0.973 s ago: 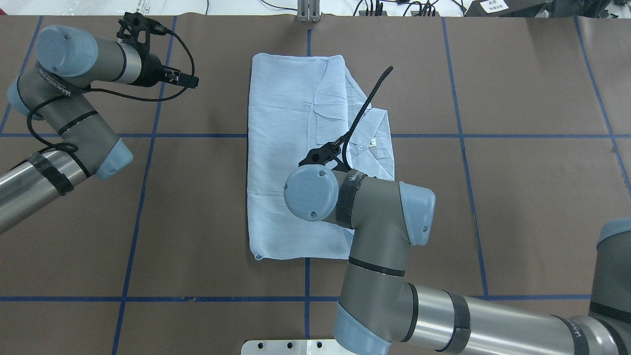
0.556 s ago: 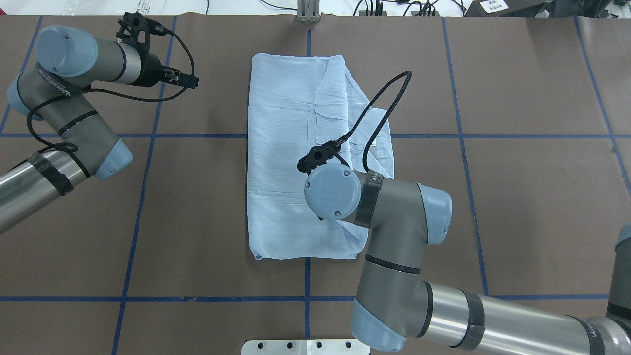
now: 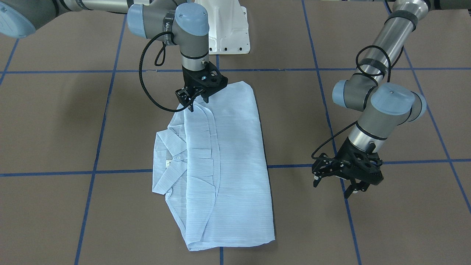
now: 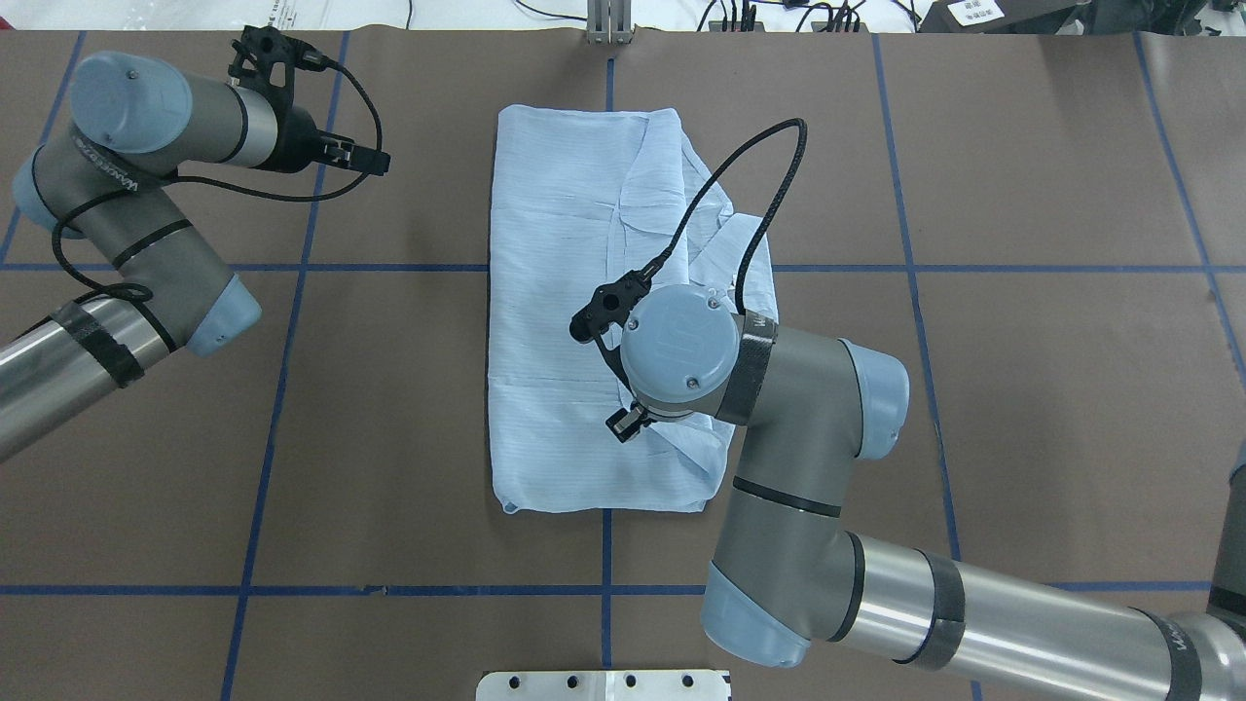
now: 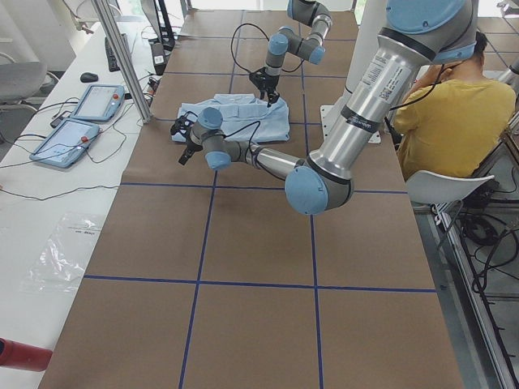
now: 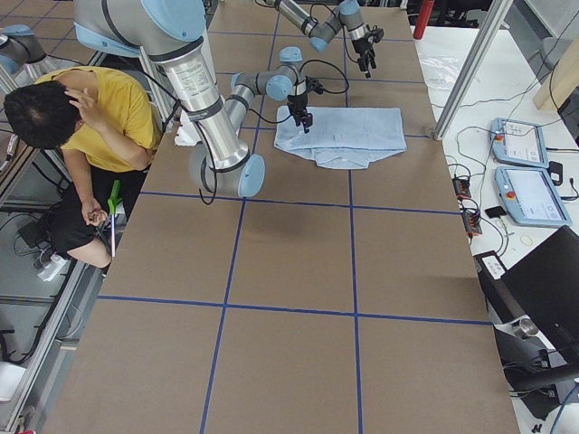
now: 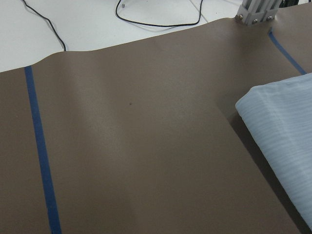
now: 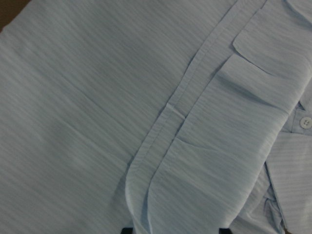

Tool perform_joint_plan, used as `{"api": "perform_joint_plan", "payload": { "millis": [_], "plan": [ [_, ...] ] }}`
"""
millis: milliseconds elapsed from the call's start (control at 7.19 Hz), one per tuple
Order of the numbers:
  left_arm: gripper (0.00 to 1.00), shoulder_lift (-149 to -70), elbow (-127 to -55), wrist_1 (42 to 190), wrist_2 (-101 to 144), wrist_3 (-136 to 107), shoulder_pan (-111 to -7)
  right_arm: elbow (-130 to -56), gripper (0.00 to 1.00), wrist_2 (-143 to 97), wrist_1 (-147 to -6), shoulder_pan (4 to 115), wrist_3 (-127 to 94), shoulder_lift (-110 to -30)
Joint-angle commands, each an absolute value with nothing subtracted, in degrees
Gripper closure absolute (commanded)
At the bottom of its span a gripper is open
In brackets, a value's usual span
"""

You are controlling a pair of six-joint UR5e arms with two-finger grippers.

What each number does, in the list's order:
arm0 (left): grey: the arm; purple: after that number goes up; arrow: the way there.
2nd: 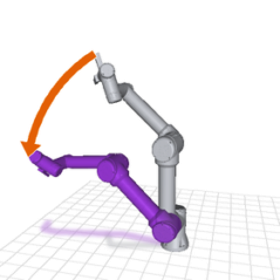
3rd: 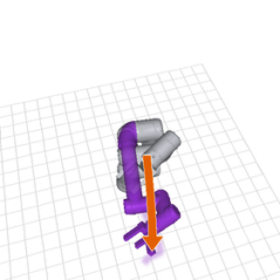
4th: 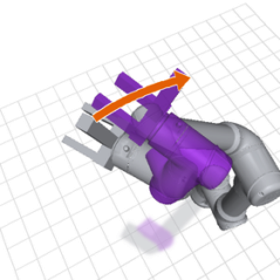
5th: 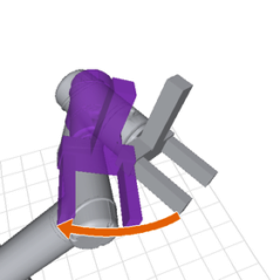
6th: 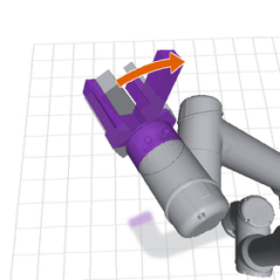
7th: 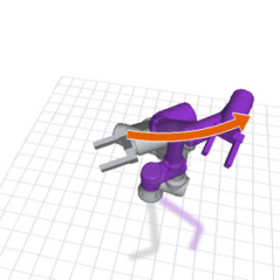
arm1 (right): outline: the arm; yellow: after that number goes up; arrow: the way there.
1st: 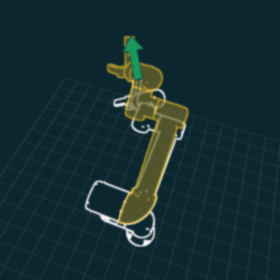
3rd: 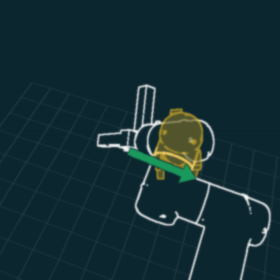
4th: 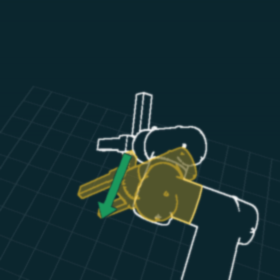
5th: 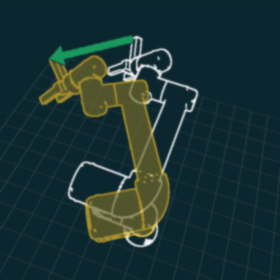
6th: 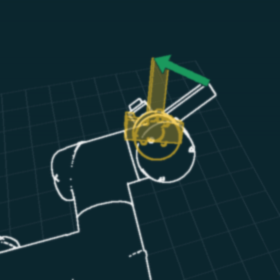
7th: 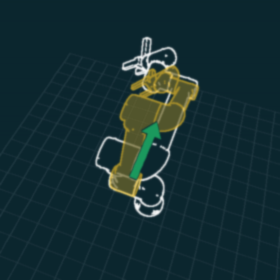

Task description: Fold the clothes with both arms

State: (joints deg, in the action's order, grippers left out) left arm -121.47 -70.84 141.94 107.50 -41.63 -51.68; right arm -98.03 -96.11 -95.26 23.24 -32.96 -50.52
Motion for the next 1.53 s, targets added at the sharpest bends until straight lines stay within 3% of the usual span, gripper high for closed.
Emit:
{"api": "perform_joint_plan", "payload": {
  "millis": [0,278,417,556,695,973,1390],
  "plan": [
    [0.0,-121.38,-70.84,141.94,107.49,-41.66,-51.68,-97.47,0.4,-96.33,-95.19,22.07,-30.5,-51.15],
    [0.0,-121.29,-70.84,141.94,107.49,-41.66,-51.68,-97.21,0.5,-95.98,-95.45,21.01,-29.45,-51.24],
    [0.0,-121.29,-70.84,141.94,107.49,-41.66,-51.68,-96.6,0.61,-95.72,-95.45,20.74,-29.36,-51.33],
    [0.0,-121.38,-70.84,141.94,107.49,-41.66,-51.68,-96.68,0.85,-95.8,-95.62,20.74,-29.36,-51.24],
    [0.0,-121.29,-70.84,141.94,107.49,-41.66,-51.68,-97.11,1.0,-95.89,-95.8,20.83,-29.36,-51.24],
    [0.0,-121.29,-70.84,141.94,107.49,-41.75,-51.68,-100.61,1.0,-95.98,-96.5,23.45,-30.49,-51.59],
    [0.0,-121.38,-70.93,141.94,107.49,-41.75,-51.68,-113.52,1.0,-95.19,-96.24,24.52,-47.82,-65.09]
  ]
}}
